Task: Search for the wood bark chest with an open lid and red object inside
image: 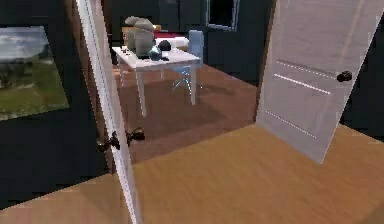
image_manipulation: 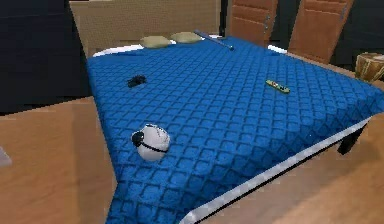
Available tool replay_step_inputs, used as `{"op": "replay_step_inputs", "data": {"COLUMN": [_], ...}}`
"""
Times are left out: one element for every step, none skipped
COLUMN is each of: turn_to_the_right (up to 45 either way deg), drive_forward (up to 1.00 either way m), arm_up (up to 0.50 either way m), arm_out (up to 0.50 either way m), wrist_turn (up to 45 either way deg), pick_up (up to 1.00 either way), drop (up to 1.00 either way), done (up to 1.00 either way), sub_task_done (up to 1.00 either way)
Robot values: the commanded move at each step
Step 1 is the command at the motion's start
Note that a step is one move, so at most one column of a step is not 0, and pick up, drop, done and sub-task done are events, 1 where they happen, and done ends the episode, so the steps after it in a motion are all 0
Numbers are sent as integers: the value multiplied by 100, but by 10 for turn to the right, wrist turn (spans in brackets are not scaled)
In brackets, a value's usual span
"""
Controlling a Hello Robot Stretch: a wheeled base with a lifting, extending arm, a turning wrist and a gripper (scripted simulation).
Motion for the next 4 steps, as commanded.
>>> {"op": "replay_step_inputs", "data": {"turn_to_the_right": [150, 0, 450, 30], "drive_forward": [0, 70, 0, 0], "arm_up": [0, 0, 0, 0], "arm_out": [0, 0, 0, 0], "wrist_turn": [0, 0, 0, 0], "pick_up": [0, 0, 0, 0], "drop": [0, 0, 0, 0], "done": [0, 0, 0, 0], "sub_task_done": [0, 0, 0, 0]}}
